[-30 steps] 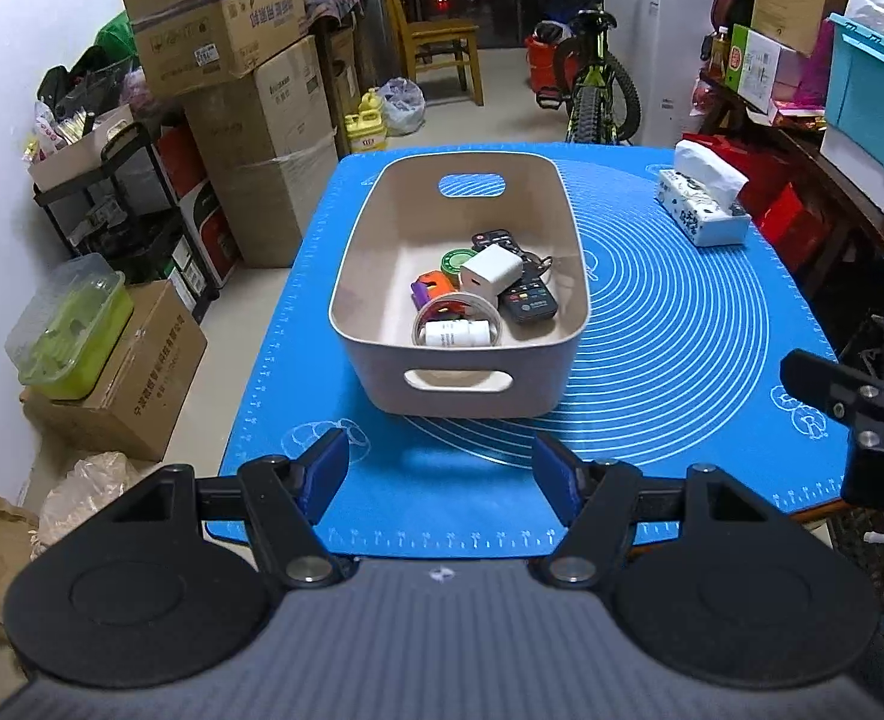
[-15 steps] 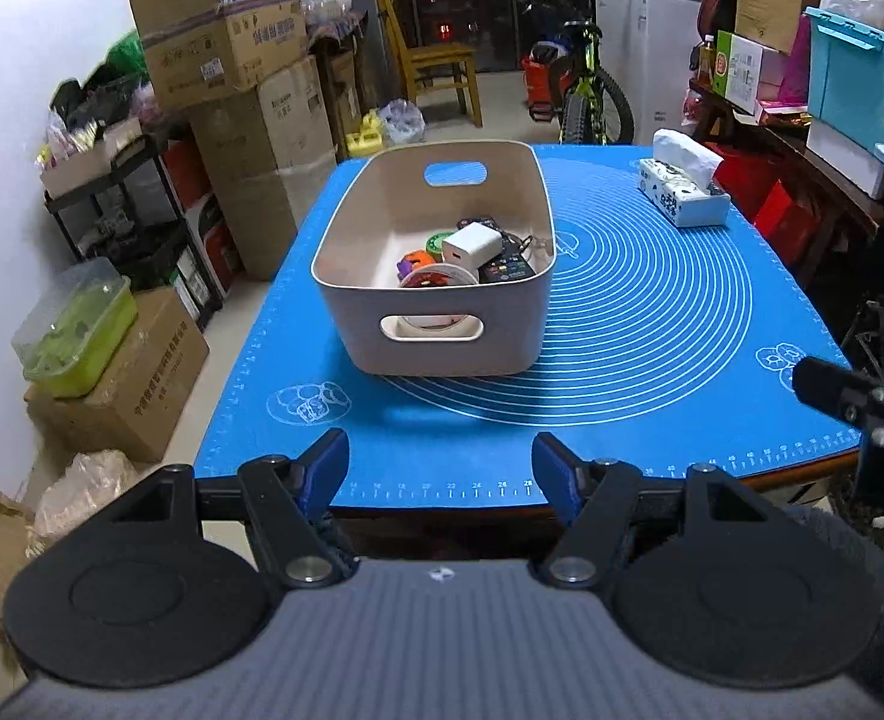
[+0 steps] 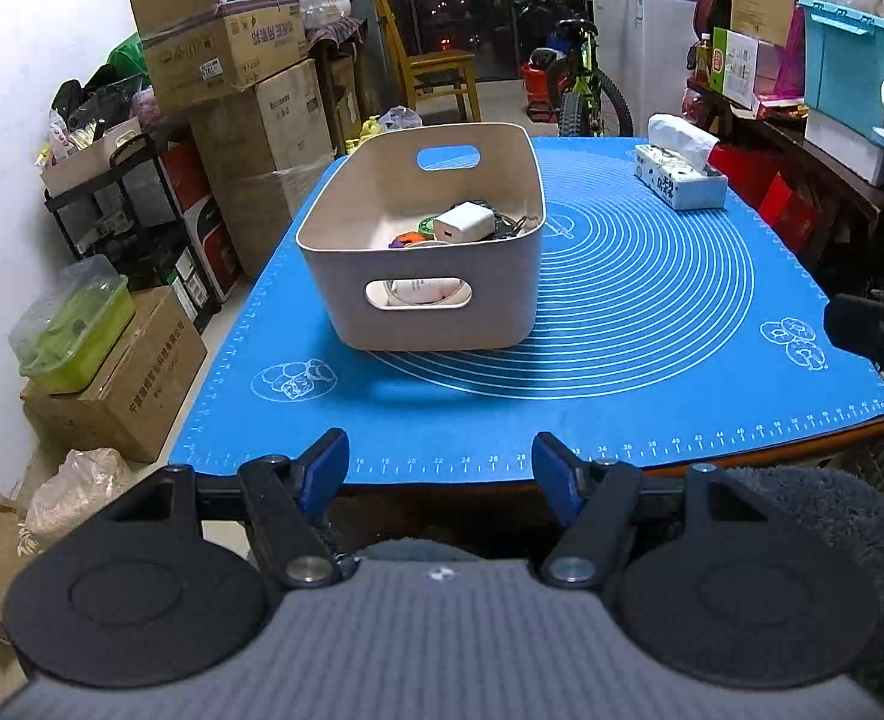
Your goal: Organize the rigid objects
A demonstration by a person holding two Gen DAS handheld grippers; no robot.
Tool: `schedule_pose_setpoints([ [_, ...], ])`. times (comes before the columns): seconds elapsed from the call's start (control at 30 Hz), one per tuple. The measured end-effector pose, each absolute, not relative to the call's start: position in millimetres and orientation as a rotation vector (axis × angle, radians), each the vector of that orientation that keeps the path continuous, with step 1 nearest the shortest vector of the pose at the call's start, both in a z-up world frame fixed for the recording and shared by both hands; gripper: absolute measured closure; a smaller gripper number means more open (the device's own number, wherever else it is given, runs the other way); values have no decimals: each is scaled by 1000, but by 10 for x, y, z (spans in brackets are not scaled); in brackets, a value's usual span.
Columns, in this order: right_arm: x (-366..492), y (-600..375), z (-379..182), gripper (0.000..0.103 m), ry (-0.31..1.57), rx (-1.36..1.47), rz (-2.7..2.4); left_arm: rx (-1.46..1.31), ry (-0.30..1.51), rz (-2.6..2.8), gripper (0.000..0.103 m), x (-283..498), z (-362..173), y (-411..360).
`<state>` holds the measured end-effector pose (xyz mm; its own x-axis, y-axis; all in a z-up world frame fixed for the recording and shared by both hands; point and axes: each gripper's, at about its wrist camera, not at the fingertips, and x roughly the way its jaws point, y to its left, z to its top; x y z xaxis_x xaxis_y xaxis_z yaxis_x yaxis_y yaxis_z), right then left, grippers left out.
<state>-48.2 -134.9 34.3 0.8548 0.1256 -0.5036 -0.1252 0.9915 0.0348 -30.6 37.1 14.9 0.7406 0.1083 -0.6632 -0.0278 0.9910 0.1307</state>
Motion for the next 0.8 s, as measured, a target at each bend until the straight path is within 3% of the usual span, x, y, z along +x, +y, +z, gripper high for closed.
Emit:
schedule_pose_setpoints([
  [0.8,-503,-1135,292,2,514,-73,183,82,732,62,35,-281,117,409],
])
